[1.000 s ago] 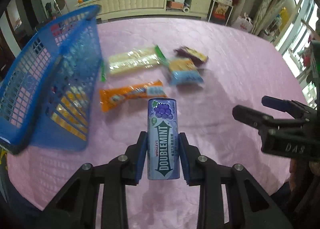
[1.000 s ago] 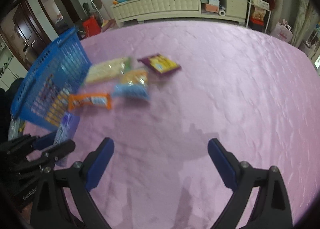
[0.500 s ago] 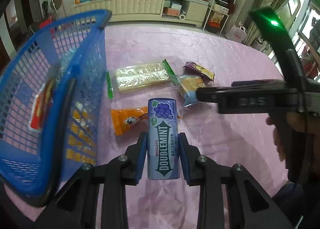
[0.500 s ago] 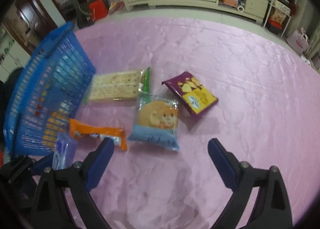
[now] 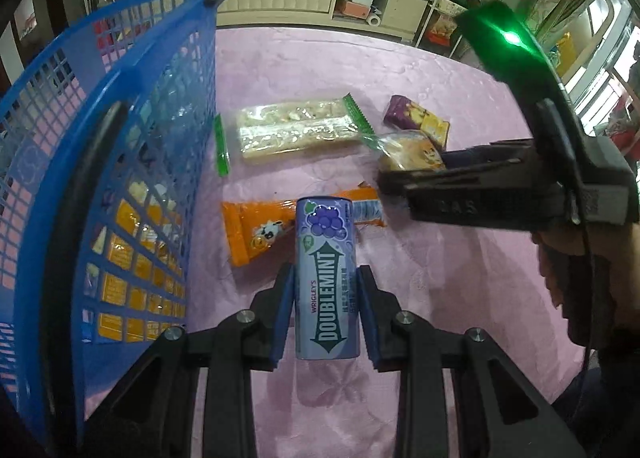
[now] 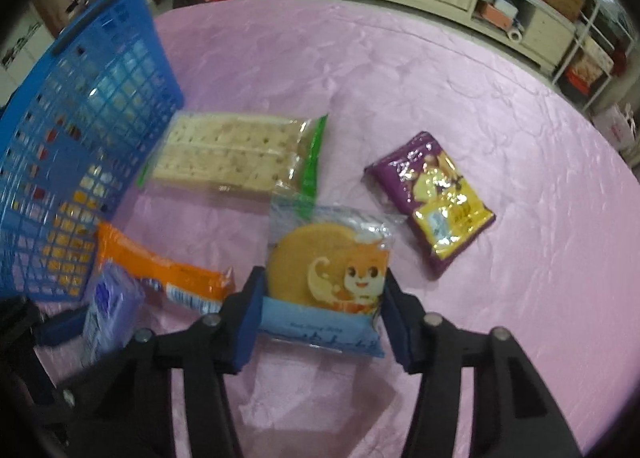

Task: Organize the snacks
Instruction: 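Grasp the Doublemint gum bottle with the left gripper while the right grasps the cake pouch, then carry the gum bottle and cake pouch over the blue basket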

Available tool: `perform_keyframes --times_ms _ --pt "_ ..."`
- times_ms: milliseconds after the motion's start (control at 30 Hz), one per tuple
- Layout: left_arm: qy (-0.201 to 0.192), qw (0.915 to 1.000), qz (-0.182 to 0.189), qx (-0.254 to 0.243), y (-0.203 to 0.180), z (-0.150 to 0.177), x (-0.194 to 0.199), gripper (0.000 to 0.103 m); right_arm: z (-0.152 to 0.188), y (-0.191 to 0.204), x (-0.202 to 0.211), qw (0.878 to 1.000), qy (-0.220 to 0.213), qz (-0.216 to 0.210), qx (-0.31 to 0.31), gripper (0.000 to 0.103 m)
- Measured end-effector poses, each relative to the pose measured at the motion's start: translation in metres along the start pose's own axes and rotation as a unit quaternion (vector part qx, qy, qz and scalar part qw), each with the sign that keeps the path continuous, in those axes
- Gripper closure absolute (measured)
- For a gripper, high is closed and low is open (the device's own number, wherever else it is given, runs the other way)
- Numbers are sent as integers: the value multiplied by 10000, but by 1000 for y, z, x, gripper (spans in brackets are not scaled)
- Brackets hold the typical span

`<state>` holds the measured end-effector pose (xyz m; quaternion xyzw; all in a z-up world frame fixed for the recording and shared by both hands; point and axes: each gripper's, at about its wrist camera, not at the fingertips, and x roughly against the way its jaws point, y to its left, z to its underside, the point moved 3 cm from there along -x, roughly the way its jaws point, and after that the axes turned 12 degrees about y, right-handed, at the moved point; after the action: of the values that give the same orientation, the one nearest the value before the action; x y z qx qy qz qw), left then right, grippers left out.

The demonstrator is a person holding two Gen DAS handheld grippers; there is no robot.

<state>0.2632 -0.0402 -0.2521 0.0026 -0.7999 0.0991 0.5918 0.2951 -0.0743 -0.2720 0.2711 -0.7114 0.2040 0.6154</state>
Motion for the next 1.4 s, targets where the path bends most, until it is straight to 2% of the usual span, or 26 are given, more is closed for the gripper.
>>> perform_keyframes --times_ms 433,700,967,1133,1400 --pt "-16 10000 -19 -96 -12 28 9 74 91 18 34 9994 -273 23 193 45" --pt "-231 9987 73 -455 -22 51 41 74 136 44 81 9973 -686 57 269 45" --pt "-541 9959 274 -669 -14 73 92 74 156 68 127 9939 -1032 109 382 45" --pt "-769 9925 269 -917 -7 87 129 74 163 91 154 9909 -1240 167 492 45" --pt "-1041 9900 113 -947 22 84 177 74 146 121 190 9846 -1641 32 607 45"
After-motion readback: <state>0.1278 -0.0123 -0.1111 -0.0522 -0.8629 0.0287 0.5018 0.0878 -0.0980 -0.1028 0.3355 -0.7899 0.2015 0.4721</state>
